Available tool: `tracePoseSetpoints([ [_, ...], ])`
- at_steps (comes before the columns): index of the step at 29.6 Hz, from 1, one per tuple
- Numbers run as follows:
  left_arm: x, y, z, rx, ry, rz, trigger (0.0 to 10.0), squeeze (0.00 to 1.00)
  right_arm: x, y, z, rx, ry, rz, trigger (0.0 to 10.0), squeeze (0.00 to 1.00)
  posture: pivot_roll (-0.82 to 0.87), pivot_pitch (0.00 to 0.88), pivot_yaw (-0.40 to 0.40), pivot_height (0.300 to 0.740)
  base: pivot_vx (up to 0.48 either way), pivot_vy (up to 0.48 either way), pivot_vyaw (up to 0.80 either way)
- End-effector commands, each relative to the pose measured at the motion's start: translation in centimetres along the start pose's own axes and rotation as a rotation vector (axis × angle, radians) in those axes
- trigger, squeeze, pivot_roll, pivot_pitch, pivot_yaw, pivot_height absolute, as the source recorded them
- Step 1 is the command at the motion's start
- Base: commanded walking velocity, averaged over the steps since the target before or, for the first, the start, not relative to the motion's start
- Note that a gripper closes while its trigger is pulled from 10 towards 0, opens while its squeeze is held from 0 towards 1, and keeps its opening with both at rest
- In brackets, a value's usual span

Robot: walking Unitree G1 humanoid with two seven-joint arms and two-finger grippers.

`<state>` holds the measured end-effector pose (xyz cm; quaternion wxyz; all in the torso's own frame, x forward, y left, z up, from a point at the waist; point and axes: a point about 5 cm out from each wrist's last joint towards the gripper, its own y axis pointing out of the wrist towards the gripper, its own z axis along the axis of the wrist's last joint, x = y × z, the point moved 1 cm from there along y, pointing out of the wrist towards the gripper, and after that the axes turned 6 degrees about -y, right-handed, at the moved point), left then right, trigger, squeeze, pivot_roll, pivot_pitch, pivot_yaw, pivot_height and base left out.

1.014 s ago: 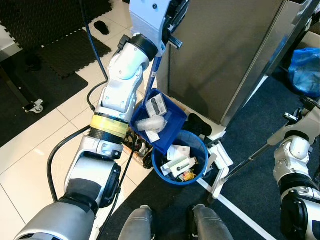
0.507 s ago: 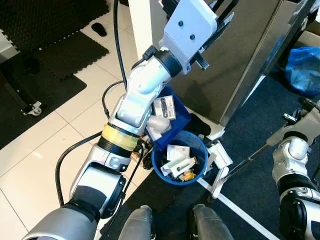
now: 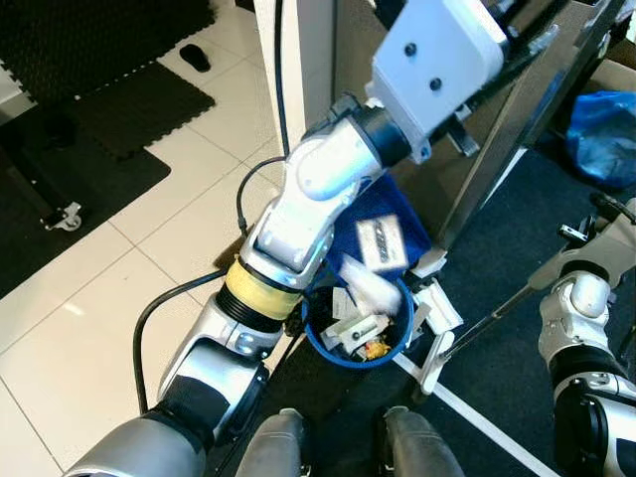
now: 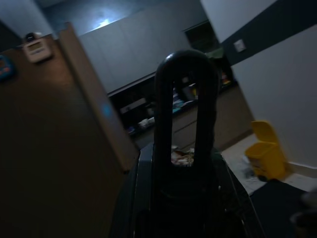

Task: Sweep floor

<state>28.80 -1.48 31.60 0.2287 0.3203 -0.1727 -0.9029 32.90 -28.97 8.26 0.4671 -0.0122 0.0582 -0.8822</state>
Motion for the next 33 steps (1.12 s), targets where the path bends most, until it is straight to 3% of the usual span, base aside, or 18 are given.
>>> tracePoseSetpoints([
  [1,0.9,0.3,1.2,0.044,0.021,-0.048,10.0,0.00,-0.3,-0.2,-0.3,-0.006,0.003,0.004,10.0,0.00,0.03,0.112,0.021,0.740,0.000,0.000,0.00],
  [16,3.6,-0.8,1.1,0.010,-0.027,-0.168,10.0,0.00,-0.4,-0.2,-0.2,-0.006,0.004,0.006,10.0,0.00,0.03,0.107,0.018,0.740,0.000,0.000,0.00],
  [20,3.3,-0.9,1.1,0.004,-0.006,-0.156,10.0,0.00,-0.4,-0.1,-0.2,-0.005,0.005,0.008,10.0,0.00,0.03,0.105,0.018,0.740,0.000,0.000,0.00],
  [23,1.0,-0.7,1.4,0.012,0.045,-0.029,10.0,0.00,-0.4,-0.1,-0.1,-0.002,0.006,0.008,10.0,0.00,0.03,0.104,0.020,0.740,0.000,0.000,0.00],
  [24,1.0,-0.7,1.4,0.012,0.045,-0.029,10.0,0.00,-0.4,-0.1,-0.1,-0.002,0.006,0.008,10.0,0.00,0.03,0.104,0.020,0.740,0.000,0.000,0.00],
  [27,-3.3,-0.9,2.6,0.042,-0.008,0.217,10.0,0.00,-0.4,0.0,0.3,0.016,0.009,0.011,10.0,0.00,0.03,0.101,0.021,0.740,0.000,0.000,0.00],
  [28,-3.3,-0.9,2.6,0.042,-0.008,0.217,10.0,0.00,-0.4,0.0,0.3,0.016,0.009,0.011,10.0,0.00,0.03,0.101,0.021,0.740,0.000,0.000,0.00],
  [30,-5.4,-1.3,3.3,0.070,-0.075,0.341,10.0,0.00,-0.4,0.2,1.1,0.055,-0.007,0.013,10.0,0.00,0.03,0.100,0.021,0.740,0.000,0.000,0.00],
  [31,-5.4,-1.3,3.3,0.070,-0.075,0.341,10.0,0.00,-0.4,0.2,1.1,0.055,-0.007,0.013,10.0,0.00,0.03,0.100,0.021,0.740,0.000,0.000,0.00],
  [33,-7.0,-2.0,4.0,0.110,-0.148,0.452,10.0,0.00,-0.1,0.5,2.6,0.121,-0.036,0.009,10.0,0.00,0.03,0.097,0.015,0.740,0.000,0.000,0.00],
])
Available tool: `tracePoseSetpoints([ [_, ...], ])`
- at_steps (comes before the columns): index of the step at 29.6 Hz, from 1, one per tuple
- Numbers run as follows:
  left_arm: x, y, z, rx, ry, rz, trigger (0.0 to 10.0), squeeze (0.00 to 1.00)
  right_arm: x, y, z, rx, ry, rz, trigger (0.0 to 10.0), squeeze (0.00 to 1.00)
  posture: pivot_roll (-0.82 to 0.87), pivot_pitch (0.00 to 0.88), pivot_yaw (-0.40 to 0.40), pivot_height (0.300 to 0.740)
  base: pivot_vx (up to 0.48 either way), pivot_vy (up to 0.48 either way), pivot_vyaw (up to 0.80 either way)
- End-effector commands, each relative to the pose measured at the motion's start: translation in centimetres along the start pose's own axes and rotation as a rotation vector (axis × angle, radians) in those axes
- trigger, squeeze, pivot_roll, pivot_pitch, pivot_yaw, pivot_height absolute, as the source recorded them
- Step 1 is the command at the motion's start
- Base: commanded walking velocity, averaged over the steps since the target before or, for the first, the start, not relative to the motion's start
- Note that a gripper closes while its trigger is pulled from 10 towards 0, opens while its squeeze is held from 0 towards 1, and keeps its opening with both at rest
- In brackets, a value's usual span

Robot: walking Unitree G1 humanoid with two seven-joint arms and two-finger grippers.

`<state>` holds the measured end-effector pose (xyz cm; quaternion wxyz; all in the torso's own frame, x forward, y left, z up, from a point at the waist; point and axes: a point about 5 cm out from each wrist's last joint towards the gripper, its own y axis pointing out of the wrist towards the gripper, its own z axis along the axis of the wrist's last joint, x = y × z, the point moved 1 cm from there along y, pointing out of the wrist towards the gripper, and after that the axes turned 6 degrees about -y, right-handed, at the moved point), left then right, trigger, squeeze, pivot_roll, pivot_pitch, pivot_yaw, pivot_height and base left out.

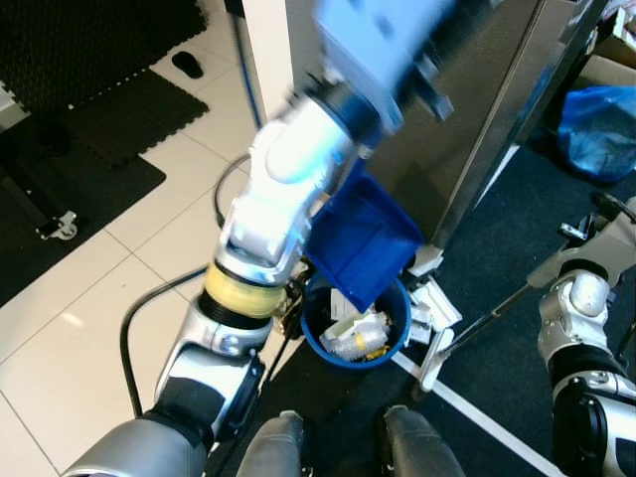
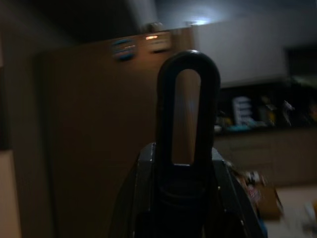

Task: Sweep floor

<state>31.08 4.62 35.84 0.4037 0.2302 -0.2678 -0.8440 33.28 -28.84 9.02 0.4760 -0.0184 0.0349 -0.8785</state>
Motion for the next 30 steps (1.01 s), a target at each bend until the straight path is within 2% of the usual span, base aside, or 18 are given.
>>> tracePoseSetpoints([
  [1,-0.6,0.3,1.6,0.075,-0.105,0.064,10.0,0.00,0.6,0.7,2.8,0.129,-0.020,-0.022,10.0,0.00,0.03,0.096,0.014,0.740,0.000,0.000,0.00],
  [2,-1.1,0.2,1.7,0.085,-0.158,0.102,10.0,0.00,1.1,1.0,3.9,0.174,-0.043,-0.041,10.0,0.00,0.02,0.096,0.012,0.740,0.000,0.000,0.00],
  [3,-1.1,0.2,1.7,0.085,-0.158,0.102,10.0,0.00,1.1,1.0,3.9,0.174,-0.043,-0.041,10.0,0.00,0.02,0.096,0.012,0.740,0.000,0.000,0.00],
  [7,-1.7,0.0,1.6,0.069,-0.223,0.142,10.0,0.00,3.1,1.3,6.1,0.263,-0.110,-0.131,10.0,0.00,0.01,0.099,0.015,0.740,0.000,0.000,0.00],
  [12,-1.4,-0.3,1.0,0.038,-0.244,0.145,10.0,0.00,5.0,1.2,6.5,0.287,-0.131,-0.197,10.0,0.00,-0.01,0.102,0.026,0.740,0.000,0.000,0.00],
  [15,-1.3,-0.4,0.6,0.016,-0.251,0.147,10.0,0.00,6.1,0.9,6.3,0.284,-0.104,-0.227,10.0,0.00,-0.02,0.103,0.043,0.740,0.000,0.000,0.00],
  [18,-1.5,-0.6,0.3,-0.009,-0.257,0.165,10.0,0.00,6.1,0.6,6.4,0.284,-0.034,-0.213,10.0,0.00,-0.03,0.103,0.055,0.740,0.000,0.000,0.00],
  [20,-2.2,-1.2,-0.2,-0.045,-0.259,0.209,10.0,0.00,5.1,0.3,7.1,0.309,0.020,-0.157,10.0,0.00,-0.04,0.099,0.061,0.740,0.000,0.000,0.00],
  [23,-2.4,-1.5,-0.4,-0.058,-0.260,0.226,10.0,0.00,4.7,0.2,7.4,0.319,0.031,-0.139,10.0,0.00,-0.05,0.095,0.062,0.740,0.000,0.000,0.00],
  [27,-4.0,-2.5,-1.4,-0.107,-0.232,0.335,10.0,0.00,3.4,0.4,8.3,0.337,0.051,-0.078,10.0,0.00,-0.05,0.076,0.052,0.740,0.000,0.000,0.00],
  [30,-4.6,-3.1,-2.0,-0.135,-0.237,0.395,10.0,0.00,2.9,0.5,8.4,0.312,0.107,-0.065,10.0,0.00,-0.04,0.062,0.046,0.740,0.000,0.000,0.00],
])
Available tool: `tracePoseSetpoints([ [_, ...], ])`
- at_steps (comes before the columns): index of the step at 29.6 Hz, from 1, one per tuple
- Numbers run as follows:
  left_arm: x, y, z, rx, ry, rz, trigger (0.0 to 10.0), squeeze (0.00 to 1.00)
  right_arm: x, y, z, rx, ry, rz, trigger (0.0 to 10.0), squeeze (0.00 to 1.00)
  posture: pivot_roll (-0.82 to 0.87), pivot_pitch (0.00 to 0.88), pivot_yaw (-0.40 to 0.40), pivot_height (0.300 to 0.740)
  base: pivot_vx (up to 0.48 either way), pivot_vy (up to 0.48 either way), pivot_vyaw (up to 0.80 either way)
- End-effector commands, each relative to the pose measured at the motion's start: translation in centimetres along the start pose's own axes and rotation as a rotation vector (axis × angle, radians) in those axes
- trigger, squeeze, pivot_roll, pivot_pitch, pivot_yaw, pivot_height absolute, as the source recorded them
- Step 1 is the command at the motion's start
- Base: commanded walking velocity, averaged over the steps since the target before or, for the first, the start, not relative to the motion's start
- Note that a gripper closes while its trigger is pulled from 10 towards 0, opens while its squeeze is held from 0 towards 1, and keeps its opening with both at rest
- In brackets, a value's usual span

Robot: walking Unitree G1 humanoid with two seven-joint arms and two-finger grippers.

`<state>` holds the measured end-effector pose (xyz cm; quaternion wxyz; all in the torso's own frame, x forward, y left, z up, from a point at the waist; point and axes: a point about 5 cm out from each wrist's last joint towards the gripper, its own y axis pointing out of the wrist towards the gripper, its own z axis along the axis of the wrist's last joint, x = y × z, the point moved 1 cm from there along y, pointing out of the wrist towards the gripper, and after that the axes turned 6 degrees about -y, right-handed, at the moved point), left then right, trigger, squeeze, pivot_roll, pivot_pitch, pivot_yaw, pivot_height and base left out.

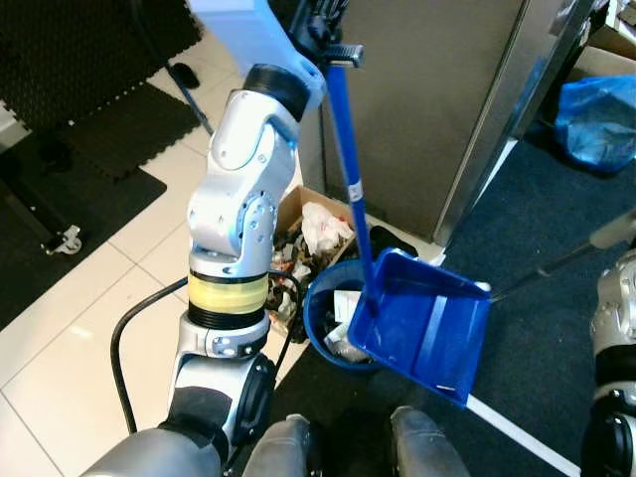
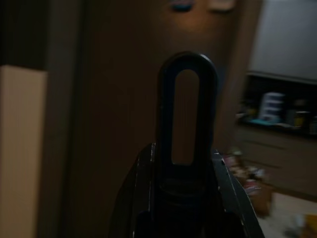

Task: Sweep floor

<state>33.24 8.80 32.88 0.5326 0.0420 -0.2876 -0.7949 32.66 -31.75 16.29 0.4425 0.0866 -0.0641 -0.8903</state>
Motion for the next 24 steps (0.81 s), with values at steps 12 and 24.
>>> tracePoseSetpoints([
  [12,-2.8,-0.6,-0.1,-0.043,0.038,0.162,10.0,0.00,-1.1,0.5,1.6,0.002,0.162,0.073,10.0,0.00,-0.05,0.043,0.043,0.740,0.000,0.000,0.00],
  [24,-2.1,-0.3,-1.0,-0.069,0.094,0.128,10.0,0.00,-0.9,0.1,1.8,0.027,0.080,0.079,10.0,0.00,-0.09,0.033,0.061,0.740,0.000,0.000,0.00],
])
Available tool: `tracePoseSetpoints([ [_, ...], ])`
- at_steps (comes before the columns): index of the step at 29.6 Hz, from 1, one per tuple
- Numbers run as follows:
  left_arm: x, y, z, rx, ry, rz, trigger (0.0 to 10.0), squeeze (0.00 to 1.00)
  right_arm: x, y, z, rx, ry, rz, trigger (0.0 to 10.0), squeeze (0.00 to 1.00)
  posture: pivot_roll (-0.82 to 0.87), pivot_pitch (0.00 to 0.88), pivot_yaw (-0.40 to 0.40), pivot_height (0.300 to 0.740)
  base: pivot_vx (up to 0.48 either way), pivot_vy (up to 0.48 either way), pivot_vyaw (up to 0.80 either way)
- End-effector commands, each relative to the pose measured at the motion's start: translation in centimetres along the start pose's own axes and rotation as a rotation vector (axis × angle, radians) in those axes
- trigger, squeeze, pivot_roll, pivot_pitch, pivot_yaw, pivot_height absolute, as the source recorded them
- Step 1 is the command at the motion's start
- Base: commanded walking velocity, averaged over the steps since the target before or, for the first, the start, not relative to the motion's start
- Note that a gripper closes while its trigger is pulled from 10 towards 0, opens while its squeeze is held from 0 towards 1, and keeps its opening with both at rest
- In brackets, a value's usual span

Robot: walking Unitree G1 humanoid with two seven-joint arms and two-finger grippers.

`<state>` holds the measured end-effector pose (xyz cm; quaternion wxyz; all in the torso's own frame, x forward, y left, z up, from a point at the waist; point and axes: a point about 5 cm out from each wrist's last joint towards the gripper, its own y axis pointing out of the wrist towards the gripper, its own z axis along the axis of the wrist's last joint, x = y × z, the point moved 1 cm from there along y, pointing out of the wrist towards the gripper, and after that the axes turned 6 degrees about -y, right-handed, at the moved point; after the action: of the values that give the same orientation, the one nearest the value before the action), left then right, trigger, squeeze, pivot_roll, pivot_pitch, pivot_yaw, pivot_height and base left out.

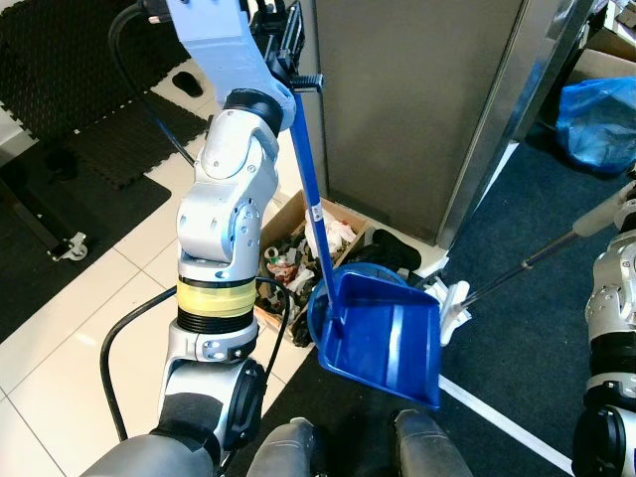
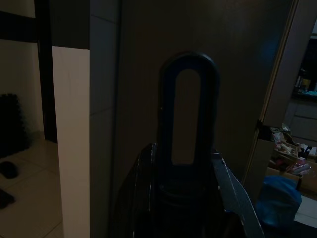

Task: Sweep floor

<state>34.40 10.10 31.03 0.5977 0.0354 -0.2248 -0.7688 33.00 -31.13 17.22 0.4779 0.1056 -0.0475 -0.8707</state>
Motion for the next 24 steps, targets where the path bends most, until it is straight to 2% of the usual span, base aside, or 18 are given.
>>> tracePoseSetpoints([
  [1,-0.1,0.1,0.4,0.029,-0.007,0.001,10.0,0.00,-0.1,0.0,0.9,0.044,0.022,0.006,10.0,0.00,-0.09,0.031,0.065,0.740,0.000,0.000,0.00],
  [6,0.0,0.2,0.2,0.023,-0.003,-0.010,10.0,0.00,0.0,-0.5,0.7,0.051,-0.011,0.008,10.0,0.00,-0.11,0.031,0.077,0.740,0.000,0.000,0.00],
  [11,-0.9,-0.2,-0.6,0.007,0.031,0.003,10.0,0.00,-1.3,-1.4,0.8,0.089,-0.079,0.092,10.0,0.00,-0.11,0.027,0.081,0.740,0.000,0.000,0.00],
  [15,-1.6,-0.3,-0.5,0.008,0.039,0.024,10.0,0.00,-1.5,-1.3,1.1,0.102,-0.061,0.102,10.0,0.00,-0.11,0.026,0.078,0.740,0.000,0.000,0.00],
  [24,-1.7,-0.1,-0.5,0.014,0.048,0.026,10.0,0.00,-1.2,-1.2,1.2,0.094,-0.044,0.085,10.0,0.00,-0.11,0.025,0.078,0.740,0.000,0.000,-0.11],
])
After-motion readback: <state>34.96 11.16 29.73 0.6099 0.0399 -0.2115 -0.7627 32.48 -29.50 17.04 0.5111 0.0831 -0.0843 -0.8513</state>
